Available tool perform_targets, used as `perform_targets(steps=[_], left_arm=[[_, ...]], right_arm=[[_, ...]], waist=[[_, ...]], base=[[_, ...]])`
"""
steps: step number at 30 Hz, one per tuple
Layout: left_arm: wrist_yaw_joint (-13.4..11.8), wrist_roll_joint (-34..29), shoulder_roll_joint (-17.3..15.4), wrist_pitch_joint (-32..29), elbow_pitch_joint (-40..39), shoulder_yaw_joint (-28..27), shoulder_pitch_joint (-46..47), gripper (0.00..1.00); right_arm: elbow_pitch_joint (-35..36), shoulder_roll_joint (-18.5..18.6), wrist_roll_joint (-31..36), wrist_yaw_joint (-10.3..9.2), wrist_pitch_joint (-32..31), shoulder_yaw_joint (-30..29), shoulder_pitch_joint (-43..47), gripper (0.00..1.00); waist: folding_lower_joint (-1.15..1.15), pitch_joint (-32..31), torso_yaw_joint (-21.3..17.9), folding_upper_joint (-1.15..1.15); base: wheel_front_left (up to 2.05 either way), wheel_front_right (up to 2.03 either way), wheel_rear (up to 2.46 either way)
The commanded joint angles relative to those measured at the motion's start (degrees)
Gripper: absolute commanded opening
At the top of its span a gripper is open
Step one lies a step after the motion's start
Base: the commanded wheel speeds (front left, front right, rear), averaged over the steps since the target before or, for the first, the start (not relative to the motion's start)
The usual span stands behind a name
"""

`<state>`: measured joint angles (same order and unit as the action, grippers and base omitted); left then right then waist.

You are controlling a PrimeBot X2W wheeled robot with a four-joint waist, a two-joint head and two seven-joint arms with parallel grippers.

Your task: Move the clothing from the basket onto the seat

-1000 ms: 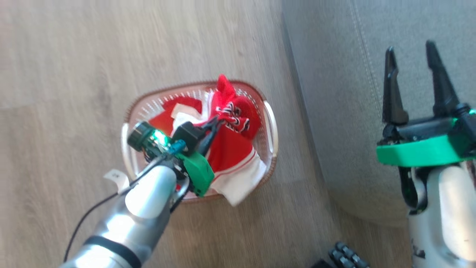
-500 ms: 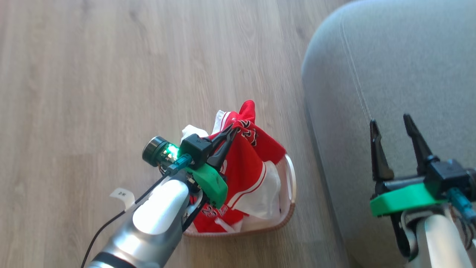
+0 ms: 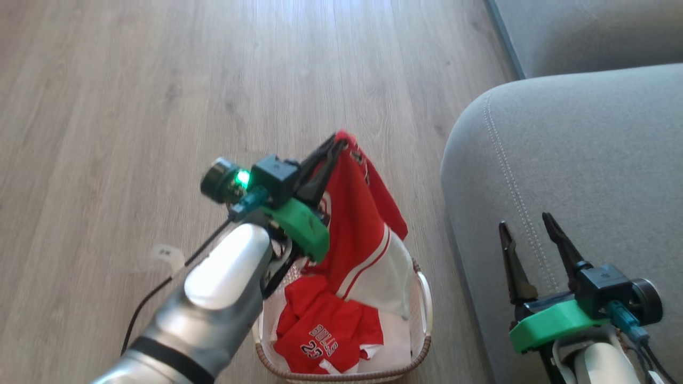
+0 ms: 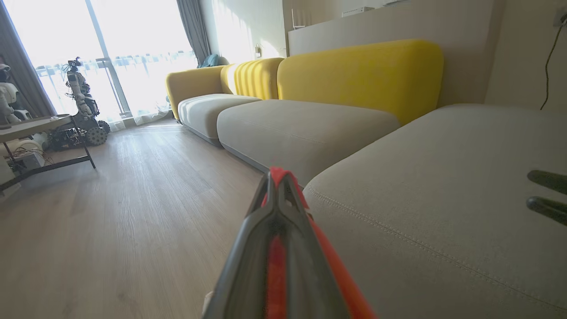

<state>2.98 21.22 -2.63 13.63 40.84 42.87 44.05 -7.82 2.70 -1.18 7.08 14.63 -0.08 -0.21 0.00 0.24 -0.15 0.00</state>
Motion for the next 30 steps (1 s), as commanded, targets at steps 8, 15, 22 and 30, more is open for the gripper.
perform_targets(steps=[8, 15, 22, 30], left_arm=[[-0.1, 0.8, -2.5, -2.8, -5.7, -2.3, 6.6, 0.00], [-0.2, 0.7, -2.7, -3.9, -9.2, -1.5, 7.6, 0.00], [-1.0, 0.7, -2.3, -3.7, -11.4, -0.8, 7.5, 0.00], [-1.5, 1.2, -1.8, -4.1, -12.0, 0.1, 7.3, 0.00]], right_arm=[[0.8, 0.2, -0.6, 0.41, 0.4, 3.2, -1.5, 1.00], [-1.2, 0.2, 1.8, 0.41, 0.4, 4.3, -3.4, 1.00], [-6.5, 0.3, 5.5, 0.41, 0.4, 8.6, -8.8, 1.00], [-14.4, 2.2, 1.1, 0.41, 0.4, 20.9, -15.0, 1.00]], waist=[[0.00, -1.8, 0.7, 0.00], [0.00, -1.8, 1.8, 0.00], [0.00, -1.6, 2.5, 0.00], [0.00, -2.0, 3.1, 0.00]], base=[[0.00, 0.00, 0.00], [0.00, 0.00, 0.00], [0.00, 0.00, 0.00], [0.00, 0.00, 0.00]])
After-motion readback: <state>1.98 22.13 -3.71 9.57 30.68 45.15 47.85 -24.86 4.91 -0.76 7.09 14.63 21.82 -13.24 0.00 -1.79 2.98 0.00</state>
